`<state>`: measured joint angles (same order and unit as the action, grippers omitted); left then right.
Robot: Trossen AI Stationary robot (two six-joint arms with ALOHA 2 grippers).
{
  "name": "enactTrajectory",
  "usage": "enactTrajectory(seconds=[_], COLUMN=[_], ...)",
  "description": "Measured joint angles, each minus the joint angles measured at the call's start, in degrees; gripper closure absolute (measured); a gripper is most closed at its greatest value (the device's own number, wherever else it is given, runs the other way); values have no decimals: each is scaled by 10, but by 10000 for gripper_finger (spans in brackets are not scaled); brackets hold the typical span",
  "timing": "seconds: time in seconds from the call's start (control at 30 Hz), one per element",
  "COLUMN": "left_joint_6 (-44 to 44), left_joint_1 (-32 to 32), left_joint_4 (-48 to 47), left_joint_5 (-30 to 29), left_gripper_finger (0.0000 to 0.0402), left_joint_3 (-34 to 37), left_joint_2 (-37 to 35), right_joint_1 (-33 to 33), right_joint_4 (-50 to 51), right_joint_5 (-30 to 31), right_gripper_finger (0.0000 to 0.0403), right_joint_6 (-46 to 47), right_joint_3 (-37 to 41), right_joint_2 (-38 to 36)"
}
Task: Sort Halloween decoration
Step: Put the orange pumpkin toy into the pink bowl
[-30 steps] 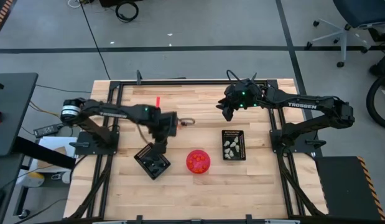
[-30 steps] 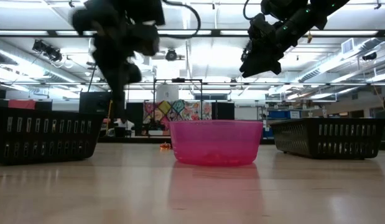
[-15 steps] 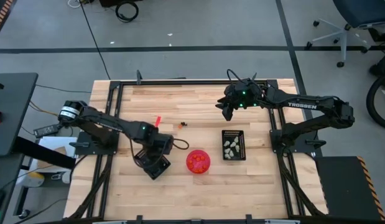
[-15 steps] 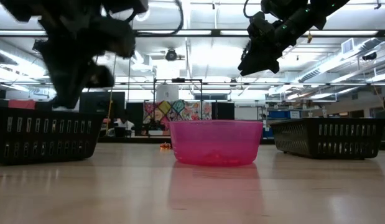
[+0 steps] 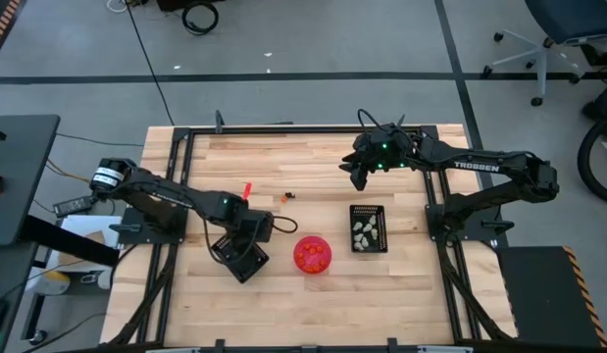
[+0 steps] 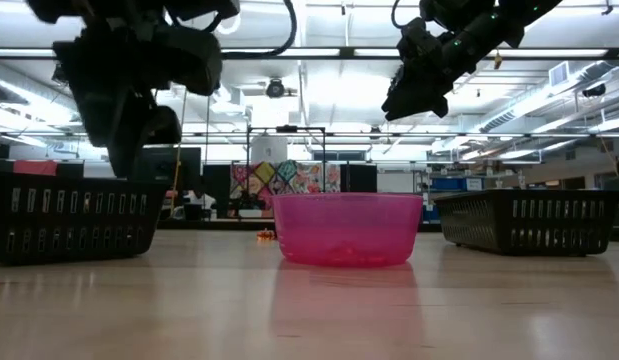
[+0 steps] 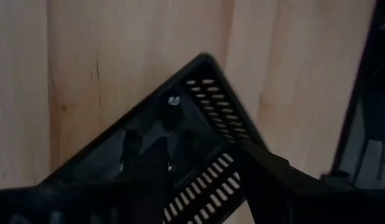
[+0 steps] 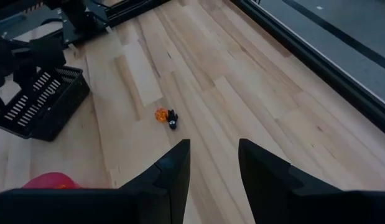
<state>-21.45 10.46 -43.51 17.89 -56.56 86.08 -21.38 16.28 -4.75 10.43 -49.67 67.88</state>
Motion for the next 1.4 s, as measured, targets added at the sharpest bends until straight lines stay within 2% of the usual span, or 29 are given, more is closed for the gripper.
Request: enactTrajectory(seconds=[0.1, 0.3, 0.43, 0.57, 0.8, 0.97, 1.17, 1.4], left_joint_6=[2, 23, 34, 63, 63, 78, 91, 93], left_joint_1=[-19, -84, -145, -180, -202, -214, -235, -234], left_joint_4=[8, 28, 33, 79, 146, 184, 233, 239], left_joint_5=[-9, -76, -98, -99, -196, -232, -234, -239], left_gripper_finger=[243, 256, 258, 252, 220, 190, 182, 182], left_joint_3=[-18, -31, -31, -31, -31, -31, -31, -31], left_joint_2=[0, 3, 41, 87, 122, 123, 151, 191], right_joint_1=[0, 0, 0, 0, 0, 0, 0, 0], right_joint_4=[-1, -4, -6, -8, -8, -8, -8, -7], right_joint_5=[0, 0, 5, 7, 7, 7, 8, 8], right_gripper_finger=[263, 263, 263, 263, 263, 263, 263, 263], right_joint_6=[-1, 1, 2, 5, 31, 31, 30, 29], right_joint_3=[0, 0, 0, 0, 0, 0, 0, 0], right_joint_2=[0, 0, 0, 0, 0, 0, 0, 0])
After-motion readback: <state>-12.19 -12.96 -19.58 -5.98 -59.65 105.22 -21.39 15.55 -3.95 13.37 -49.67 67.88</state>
